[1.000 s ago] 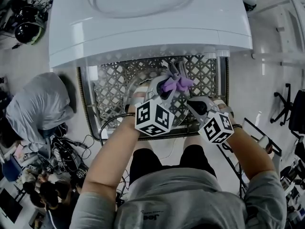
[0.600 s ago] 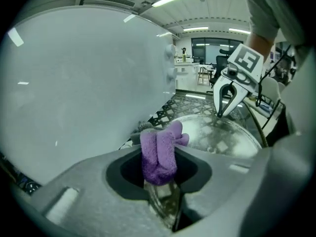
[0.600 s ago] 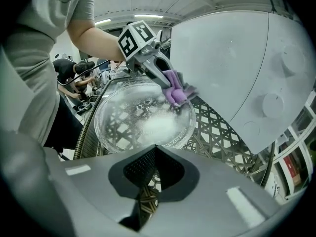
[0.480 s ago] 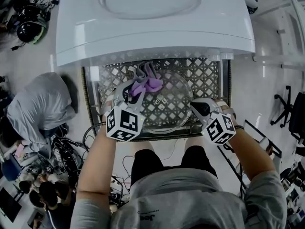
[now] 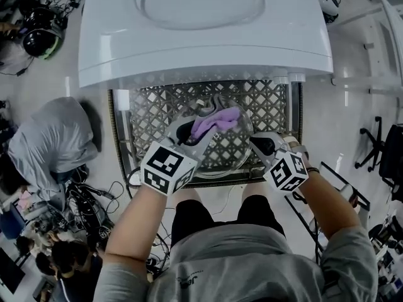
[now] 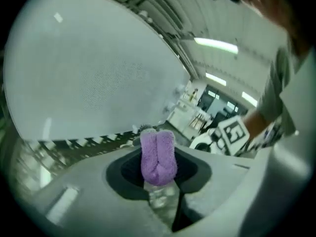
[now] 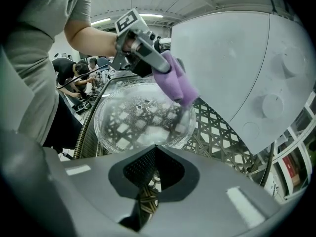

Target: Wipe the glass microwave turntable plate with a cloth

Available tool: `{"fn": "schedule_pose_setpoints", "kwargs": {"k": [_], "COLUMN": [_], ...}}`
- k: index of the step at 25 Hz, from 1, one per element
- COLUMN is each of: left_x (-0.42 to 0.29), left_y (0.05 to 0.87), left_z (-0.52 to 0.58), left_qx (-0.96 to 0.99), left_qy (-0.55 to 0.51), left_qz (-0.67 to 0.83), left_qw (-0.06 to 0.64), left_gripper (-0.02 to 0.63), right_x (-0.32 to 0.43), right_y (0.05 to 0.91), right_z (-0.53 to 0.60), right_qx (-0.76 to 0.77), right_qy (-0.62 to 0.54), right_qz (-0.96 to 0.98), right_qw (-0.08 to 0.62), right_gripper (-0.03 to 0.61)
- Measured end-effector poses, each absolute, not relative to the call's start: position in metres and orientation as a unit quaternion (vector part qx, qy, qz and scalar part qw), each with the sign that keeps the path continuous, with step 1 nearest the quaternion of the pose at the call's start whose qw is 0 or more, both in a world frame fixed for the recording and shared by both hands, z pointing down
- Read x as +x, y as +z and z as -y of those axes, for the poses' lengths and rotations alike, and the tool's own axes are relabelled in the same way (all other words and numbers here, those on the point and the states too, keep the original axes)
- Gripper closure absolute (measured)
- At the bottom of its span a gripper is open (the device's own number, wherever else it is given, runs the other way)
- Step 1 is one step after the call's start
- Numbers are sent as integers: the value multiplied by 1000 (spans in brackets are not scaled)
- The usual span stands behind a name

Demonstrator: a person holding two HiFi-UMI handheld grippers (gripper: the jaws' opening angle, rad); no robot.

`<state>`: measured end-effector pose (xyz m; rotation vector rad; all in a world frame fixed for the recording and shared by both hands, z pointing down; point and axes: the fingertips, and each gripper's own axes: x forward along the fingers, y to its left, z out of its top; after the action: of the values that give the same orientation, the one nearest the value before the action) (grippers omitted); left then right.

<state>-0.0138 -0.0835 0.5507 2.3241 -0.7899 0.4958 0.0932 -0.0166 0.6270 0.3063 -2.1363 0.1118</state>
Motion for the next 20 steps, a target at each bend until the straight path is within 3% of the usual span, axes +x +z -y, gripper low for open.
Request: {"fn": "schedule_pose_setpoints", "kwargs": {"k": [3,6,13,20], "left_x": [33,65,73,37], "left_y": [544,563,608,610], "left_z": [82,81,81,82], "left_qx": [840,797,775,780], "left_qy": [71,61,209,260], "left_qz": [253,237,306,348], "left_qw": [474,552,512,450], "left_gripper": [509,508,509,509], "right_x": [94,93,94,95], "right_y": [626,626,624,626], "right_z": [18,18,18,18], "right_qx": [128,130,134,135], "right_qy": [43,39,43,43], "right_qz": [873,872,875,873], "right_qw": [469,469,464,466], "right_gripper": [571,571,571,571]}}
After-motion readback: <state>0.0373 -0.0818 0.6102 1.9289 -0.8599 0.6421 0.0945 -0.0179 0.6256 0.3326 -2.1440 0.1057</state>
